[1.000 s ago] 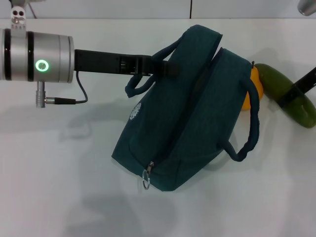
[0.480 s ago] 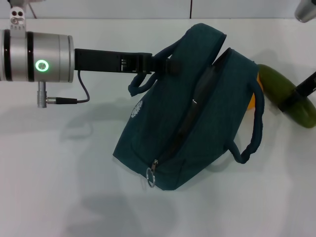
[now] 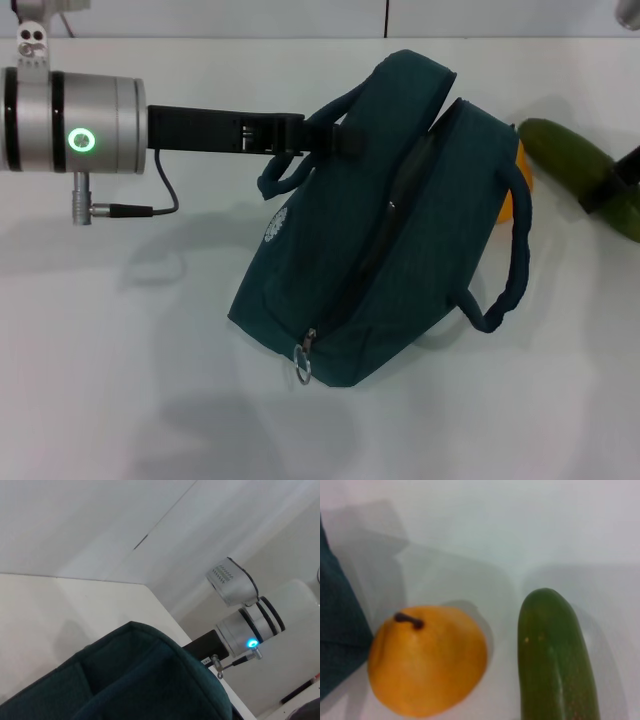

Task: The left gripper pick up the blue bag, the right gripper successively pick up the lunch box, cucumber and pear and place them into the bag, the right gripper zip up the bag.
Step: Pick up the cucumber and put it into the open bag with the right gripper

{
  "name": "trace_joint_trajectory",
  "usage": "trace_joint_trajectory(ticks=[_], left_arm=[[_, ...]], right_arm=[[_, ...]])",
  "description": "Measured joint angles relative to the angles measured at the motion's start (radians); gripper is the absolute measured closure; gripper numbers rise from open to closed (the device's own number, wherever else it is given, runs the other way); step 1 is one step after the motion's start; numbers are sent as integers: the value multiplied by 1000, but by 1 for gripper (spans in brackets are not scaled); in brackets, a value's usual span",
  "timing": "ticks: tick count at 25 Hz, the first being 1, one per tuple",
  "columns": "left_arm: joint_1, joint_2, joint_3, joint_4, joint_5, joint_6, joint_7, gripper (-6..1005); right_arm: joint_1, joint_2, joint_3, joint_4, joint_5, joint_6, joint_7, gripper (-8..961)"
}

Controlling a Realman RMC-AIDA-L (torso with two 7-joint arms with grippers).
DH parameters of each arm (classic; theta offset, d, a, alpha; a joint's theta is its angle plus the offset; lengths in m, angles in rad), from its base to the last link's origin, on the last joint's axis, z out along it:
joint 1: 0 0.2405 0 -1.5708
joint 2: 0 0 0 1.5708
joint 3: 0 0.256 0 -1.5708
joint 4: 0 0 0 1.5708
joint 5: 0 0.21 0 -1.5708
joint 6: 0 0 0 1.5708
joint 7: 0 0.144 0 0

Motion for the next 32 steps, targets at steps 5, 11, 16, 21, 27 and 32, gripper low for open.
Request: trace_joint_trajectory(ticks=[5, 11, 16, 21, 27, 32], left_arm=[[1, 0, -2, 0, 0, 1, 0, 939], [1, 1, -3, 5, -9, 3, -1, 939], [2, 2, -4, 10, -19, 8, -4, 939], [5, 3, -5, 10, -37, 8, -4, 938], [2, 4, -5, 11, -35, 8, -3, 938], [6, 5, -5, 11, -35, 8, -4, 938]], right_arm=[[-34, -6, 3, -63, -31, -19, 31, 392], [-96, -1, 59, -264, -33, -65, 55, 392], [-140, 23, 113, -487, 46, -108, 52, 392], [-148, 26, 112, -569, 207, -124, 48, 391], [-153, 47, 93, -607, 418, -120, -38, 391], [-183, 78, 85, -653, 539, -134, -131, 391]])
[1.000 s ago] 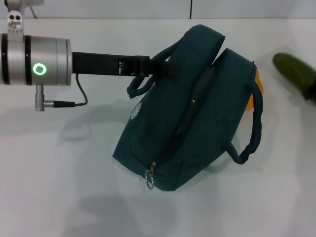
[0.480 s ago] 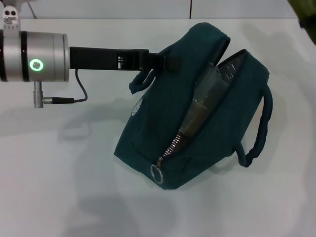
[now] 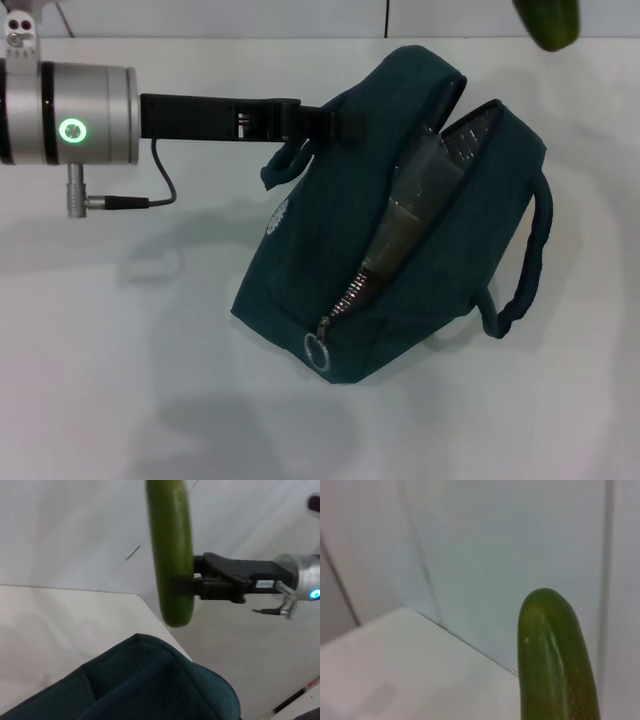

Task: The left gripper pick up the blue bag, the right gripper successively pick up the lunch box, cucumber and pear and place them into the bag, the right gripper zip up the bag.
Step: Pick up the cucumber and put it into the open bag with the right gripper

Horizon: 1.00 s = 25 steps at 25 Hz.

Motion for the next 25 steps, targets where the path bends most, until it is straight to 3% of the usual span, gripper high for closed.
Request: trace_joint_trajectory(ticks=[10, 18, 25], left_arm=[[5, 0, -2, 3, -1, -4, 1, 937], [4, -1, -12, 3, -2, -6, 3, 937], [5, -2, -16, 3, -6, -6, 2, 937]], right_arm=[[-80, 39, -5, -8, 292, -56, -184, 391], [-146, 40, -13, -1, 475, -143, -242, 391], [-167, 43, -15, 75, 502, -198, -285, 391]])
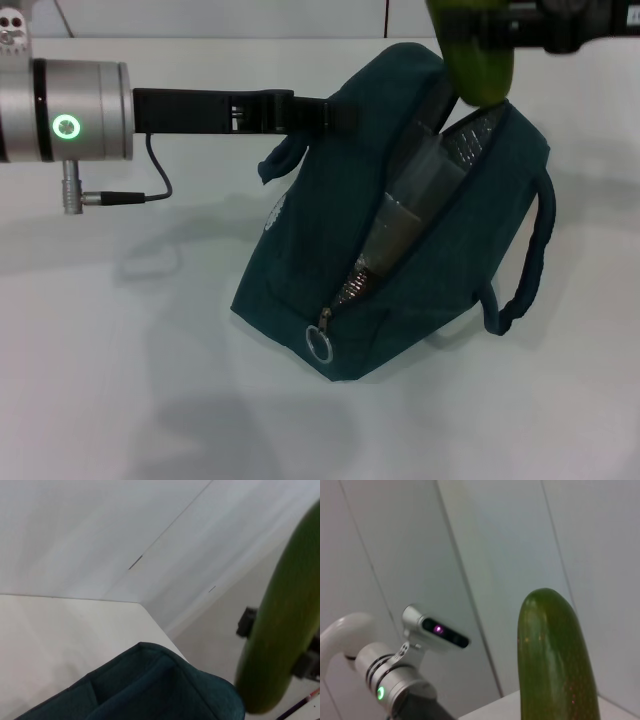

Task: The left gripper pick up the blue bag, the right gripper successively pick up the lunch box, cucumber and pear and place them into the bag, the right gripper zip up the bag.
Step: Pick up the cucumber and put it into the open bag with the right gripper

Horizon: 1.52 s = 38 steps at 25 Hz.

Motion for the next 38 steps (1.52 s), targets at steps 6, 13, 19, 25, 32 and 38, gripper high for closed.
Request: trace_joint_trajectory(ticks=[6, 13, 19, 25, 32, 38], left_arm=[[1, -1, -1, 0, -1, -3, 0, 936], [3, -2, -1, 0, -1, -3, 2, 936], [3, -2, -1, 0, -1, -5, 0, 936], [2, -2, -1, 0, -1, -7, -2, 936], [1, -1, -10, 0, -1, -9, -3, 935], [4, -1, -11, -1, -1, -9, 0, 935]], right_arm=[[-15, 2, -34, 82, 28, -19, -114, 390], [-54, 7, -151, 156, 82, 19, -302, 390], [-62, 7, -159, 225, 126, 13, -402, 390], [-68, 4, -159, 228, 136, -12, -426, 390], [-66, 2, -163, 228, 137, -53, -428, 370], [-62, 1, -164, 223, 136, -81, -429, 305]])
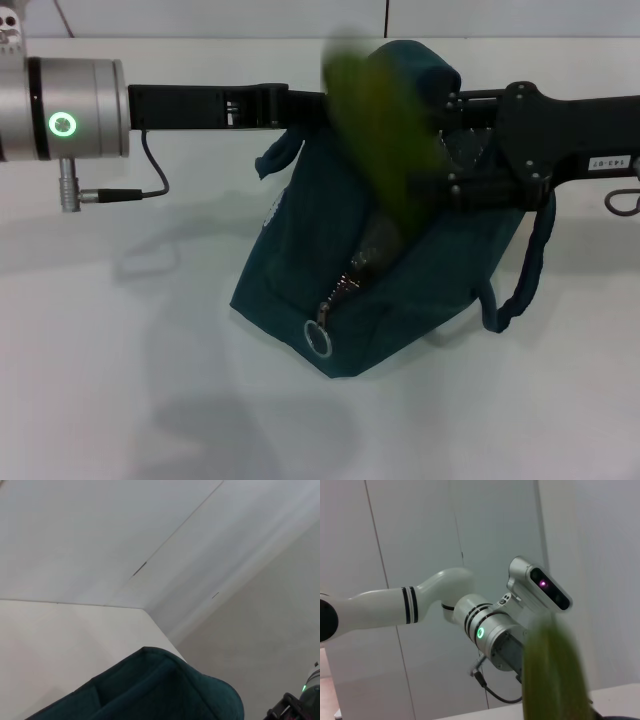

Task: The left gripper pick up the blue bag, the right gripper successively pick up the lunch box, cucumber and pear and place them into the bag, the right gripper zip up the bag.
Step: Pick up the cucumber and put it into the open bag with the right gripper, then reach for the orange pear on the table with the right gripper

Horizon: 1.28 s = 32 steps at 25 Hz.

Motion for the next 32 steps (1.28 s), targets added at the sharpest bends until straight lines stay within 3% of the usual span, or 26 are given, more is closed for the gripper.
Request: trace_joint_trajectory(ticks=[11, 14, 17, 23, 28, 32], left_arm=[[0, 0, -3, -2, 0, 0, 2, 934], [1, 0, -3, -3, 0, 0, 2, 934], [9, 0, -3, -3, 0, 0, 2, 934], [21, -1, -3, -6, 0, -12, 13, 934], [24, -2, -3, -5, 0, -14, 14, 934], [19, -2, -3, -6, 0, -14, 14, 933]], right_arm=[[-47, -6, 13, -65, 0, -27, 1, 206], [-99, -8, 63, -129, 0, -30, 4, 209], [-135, -12, 179, -136, -8, -19, 5, 212], [-175, -35, 379, 12, -9, 22, -78, 213], [-183, -45, 401, 152, -11, 99, -194, 214], [-168, -42, 396, 248, -20, 176, -287, 215]])
